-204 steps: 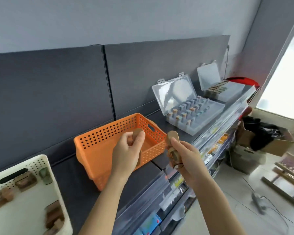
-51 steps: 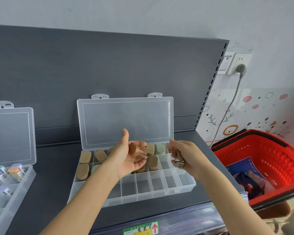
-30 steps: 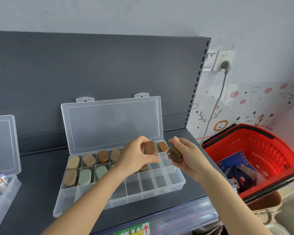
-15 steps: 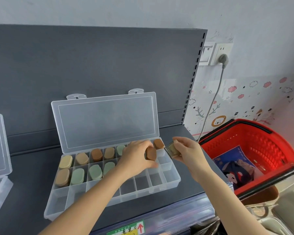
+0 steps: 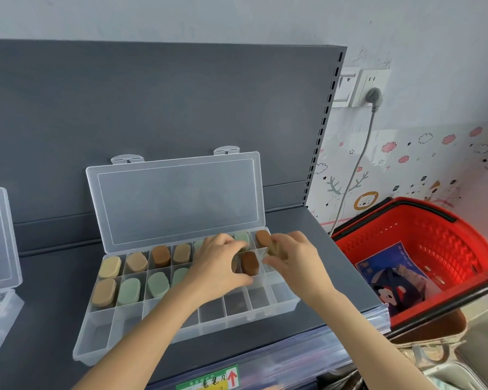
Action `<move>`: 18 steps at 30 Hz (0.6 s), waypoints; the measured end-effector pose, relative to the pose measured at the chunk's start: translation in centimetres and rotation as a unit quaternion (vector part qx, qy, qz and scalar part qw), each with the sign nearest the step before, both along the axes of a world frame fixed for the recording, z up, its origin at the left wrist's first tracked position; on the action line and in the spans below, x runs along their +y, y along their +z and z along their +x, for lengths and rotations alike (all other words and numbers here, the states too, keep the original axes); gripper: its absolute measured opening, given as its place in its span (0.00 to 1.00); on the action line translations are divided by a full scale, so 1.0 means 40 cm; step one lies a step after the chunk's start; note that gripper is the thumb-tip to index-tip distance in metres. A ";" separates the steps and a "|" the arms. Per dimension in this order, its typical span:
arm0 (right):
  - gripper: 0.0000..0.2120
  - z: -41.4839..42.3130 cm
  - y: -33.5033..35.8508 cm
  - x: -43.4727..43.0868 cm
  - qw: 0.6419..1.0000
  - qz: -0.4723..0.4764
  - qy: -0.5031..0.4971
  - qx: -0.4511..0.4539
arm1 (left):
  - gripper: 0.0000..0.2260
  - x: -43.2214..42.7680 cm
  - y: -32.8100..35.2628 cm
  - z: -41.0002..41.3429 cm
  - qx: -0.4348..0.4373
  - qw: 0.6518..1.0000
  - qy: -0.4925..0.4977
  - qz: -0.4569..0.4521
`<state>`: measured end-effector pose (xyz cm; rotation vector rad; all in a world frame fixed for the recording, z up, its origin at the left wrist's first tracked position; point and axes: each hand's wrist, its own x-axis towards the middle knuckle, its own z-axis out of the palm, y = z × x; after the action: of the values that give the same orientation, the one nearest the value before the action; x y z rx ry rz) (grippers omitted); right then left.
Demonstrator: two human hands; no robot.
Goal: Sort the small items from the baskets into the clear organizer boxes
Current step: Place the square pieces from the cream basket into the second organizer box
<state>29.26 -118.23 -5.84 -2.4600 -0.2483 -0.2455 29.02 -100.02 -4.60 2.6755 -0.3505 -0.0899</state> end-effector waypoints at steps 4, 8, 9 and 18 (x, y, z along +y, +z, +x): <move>0.23 0.002 -0.015 0.000 0.993 -0.114 0.027 0.010 | 0.27 0.026 0.009 -0.012 -0.026 1.000 0.016 0.002; 0.22 0.005 -0.022 -0.001 0.990 -0.138 0.031 0.017 | 0.26 0.044 0.015 -0.013 -0.037 0.999 0.036 -0.002; 0.21 0.003 -0.024 -0.001 0.989 -0.142 0.030 0.017 | 0.26 0.047 0.014 -0.013 -0.037 0.999 0.040 -0.004; 0.21 -0.011 -0.021 -0.003 0.994 -0.101 0.028 0.025 | 0.25 0.052 0.006 -0.024 -0.045 0.997 0.061 -0.001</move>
<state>28.81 -118.36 -6.69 -2.6516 -0.3346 -0.1402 28.07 -97.95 -4.35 2.6968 -0.2156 0.0693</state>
